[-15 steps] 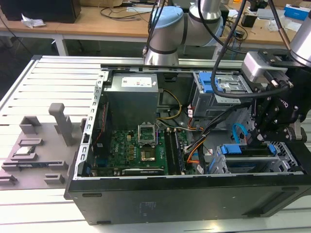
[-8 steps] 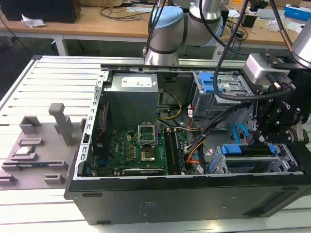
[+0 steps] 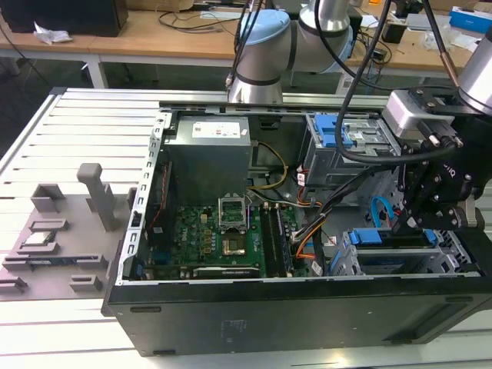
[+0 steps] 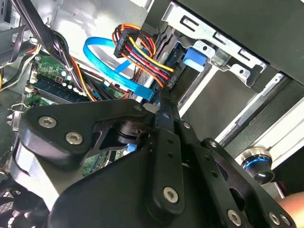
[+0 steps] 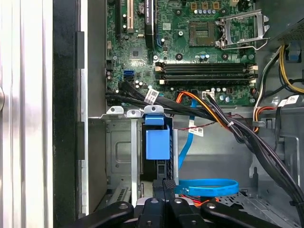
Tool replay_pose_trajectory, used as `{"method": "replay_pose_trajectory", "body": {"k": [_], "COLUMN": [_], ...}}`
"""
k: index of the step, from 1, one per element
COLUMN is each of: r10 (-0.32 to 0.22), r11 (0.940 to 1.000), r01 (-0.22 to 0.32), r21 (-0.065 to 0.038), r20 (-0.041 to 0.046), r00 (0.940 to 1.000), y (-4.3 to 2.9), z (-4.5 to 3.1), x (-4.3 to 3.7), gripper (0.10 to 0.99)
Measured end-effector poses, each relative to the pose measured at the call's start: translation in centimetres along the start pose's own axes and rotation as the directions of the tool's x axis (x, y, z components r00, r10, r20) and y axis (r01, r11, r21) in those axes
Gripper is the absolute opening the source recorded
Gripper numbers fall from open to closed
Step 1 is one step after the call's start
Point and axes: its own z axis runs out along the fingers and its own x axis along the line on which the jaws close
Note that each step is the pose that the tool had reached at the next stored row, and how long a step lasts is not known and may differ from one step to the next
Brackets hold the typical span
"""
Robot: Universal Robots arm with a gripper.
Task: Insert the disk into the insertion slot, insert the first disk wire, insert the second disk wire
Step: 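Insert the second disk wire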
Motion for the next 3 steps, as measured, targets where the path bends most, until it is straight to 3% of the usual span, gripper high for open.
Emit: {"method": "replay_pose_trajectory", "body": {"k": [3], "r10": [0.000], "r11": [1.0000], "r01": [0.000], "r21": [0.000], "r20": [0.0001], "r00": [1.0000], "y": [0.00], "z": [0.02], "x": [0.00], "gripper": [0.106]}}
